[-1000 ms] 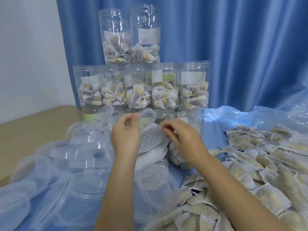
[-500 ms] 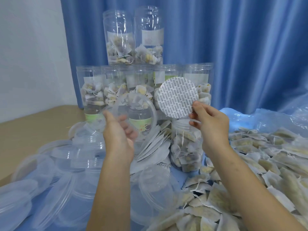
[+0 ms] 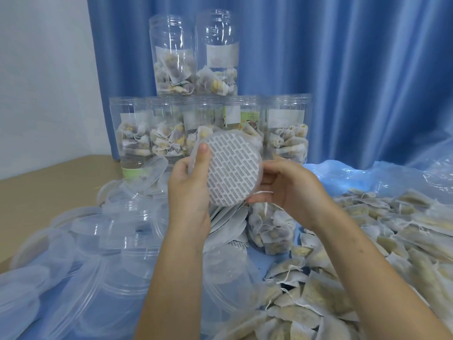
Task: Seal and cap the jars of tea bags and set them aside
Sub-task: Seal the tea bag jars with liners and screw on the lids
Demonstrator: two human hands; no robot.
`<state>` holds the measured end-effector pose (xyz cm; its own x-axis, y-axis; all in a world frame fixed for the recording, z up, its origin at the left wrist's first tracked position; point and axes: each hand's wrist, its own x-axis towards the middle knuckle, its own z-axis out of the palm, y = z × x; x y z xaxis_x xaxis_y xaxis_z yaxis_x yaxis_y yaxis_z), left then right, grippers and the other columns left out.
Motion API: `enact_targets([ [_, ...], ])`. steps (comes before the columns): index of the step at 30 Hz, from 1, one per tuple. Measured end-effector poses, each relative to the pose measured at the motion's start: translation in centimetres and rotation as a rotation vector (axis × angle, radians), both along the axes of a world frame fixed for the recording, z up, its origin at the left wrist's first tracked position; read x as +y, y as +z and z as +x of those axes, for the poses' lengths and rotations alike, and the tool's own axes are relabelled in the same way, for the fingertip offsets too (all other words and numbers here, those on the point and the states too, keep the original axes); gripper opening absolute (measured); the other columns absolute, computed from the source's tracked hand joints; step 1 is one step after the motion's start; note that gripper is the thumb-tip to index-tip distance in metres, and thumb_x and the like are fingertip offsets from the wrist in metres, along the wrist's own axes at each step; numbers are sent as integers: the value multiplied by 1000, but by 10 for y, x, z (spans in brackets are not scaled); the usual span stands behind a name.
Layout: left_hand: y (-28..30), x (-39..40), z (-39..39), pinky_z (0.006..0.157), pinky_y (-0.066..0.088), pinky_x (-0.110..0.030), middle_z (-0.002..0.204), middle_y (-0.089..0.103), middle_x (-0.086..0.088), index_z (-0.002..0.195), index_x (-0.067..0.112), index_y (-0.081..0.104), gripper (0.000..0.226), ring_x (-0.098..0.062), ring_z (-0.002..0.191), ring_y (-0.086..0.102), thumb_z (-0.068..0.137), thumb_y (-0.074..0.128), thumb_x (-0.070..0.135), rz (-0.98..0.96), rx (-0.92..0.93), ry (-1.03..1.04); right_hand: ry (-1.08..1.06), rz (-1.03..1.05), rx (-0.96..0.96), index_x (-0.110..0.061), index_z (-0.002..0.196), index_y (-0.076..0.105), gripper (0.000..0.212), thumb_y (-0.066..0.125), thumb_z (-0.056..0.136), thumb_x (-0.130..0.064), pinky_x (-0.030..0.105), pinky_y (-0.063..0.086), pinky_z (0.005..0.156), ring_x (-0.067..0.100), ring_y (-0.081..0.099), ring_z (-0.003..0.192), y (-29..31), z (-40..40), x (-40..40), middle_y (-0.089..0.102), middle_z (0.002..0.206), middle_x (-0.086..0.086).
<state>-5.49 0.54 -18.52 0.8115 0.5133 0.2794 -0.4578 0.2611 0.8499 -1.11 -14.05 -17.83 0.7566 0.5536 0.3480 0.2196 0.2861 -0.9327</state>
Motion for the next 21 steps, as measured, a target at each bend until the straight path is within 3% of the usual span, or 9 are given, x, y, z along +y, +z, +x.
enact_targets([
  [3,5,-4,-5,64,57,-29,91,75,-1,101,7,63,34,-15,85,72,81,68,34,-41,-37,-12,-70,-109,-70,-15,104,68,46,49,82,-50,29,57,66,18,69,82,4,-4,-1,73,91,3],
  [5,7,-6,-6,65,58,-32,89,75,-3,99,6,64,35,-18,83,72,77,73,31,-56,-59,2,-290,-268,-319,-25,125,55,66,69,68,-55,25,55,76,12,65,100,5,-9,-1,67,113,-8],
  [7,7,-9,-6,65,59,-36,83,75,-4,94,4,62,37,-20,79,73,73,78,30,-33,-57,55,-437,-422,-645,-44,144,20,113,82,51,-57,27,41,100,6,43,129,6,-15,2,38,144,-13],
  [8,7,-11,-6,68,59,-40,83,74,-6,93,3,61,39,-23,78,72,72,79,31,-8,-48,70,-451,-478,-803,-49,143,12,119,82,49,-59,30,32,106,7,28,137,6,-19,5,23,150,-12],
  [10,7,-12,-7,73,54,-45,81,67,-10,89,6,62,37,-25,78,67,72,78,34,45,-27,31,-463,-559,-979,-51,142,18,109,80,52,-59,35,26,109,12,15,142,7,-25,11,12,151,-10],
  [14,9,-13,-8,68,57,-30,86,74,-2,93,12,72,19,-15,82,71,84,65,27,27,-48,-269,-581,-563,-1027,-41,142,32,95,79,60,-48,37,32,108,18,26,137,8,-24,9,25,145,0],
  [16,11,-14,-10,67,57,-29,82,73,1,94,16,69,21,-14,78,70,82,62,31,12,-56,-400,-650,-518,-921,-37,142,34,91,77,62,-51,29,32,107,14,31,132,13,-17,4,30,142,1],
  [18,11,-13,-9,64,59,-29,76,73,1,88,13,63,20,-17,73,71,83,61,33,30,-23,-409,-741,-506,-767,-41,142,33,85,69,68,-57,19,26,100,8,32,128,20,-4,-4,33,139,-1],
  [21,10,-7,-7,65,58,-30,85,75,-4,80,15,60,17,-18,72,71,87,60,29,5,41,-291,-838,-699,-619,-51,136,34,69,56,72,-66,25,26,97,22,32,131,28,20,-20,36,139,4],
])
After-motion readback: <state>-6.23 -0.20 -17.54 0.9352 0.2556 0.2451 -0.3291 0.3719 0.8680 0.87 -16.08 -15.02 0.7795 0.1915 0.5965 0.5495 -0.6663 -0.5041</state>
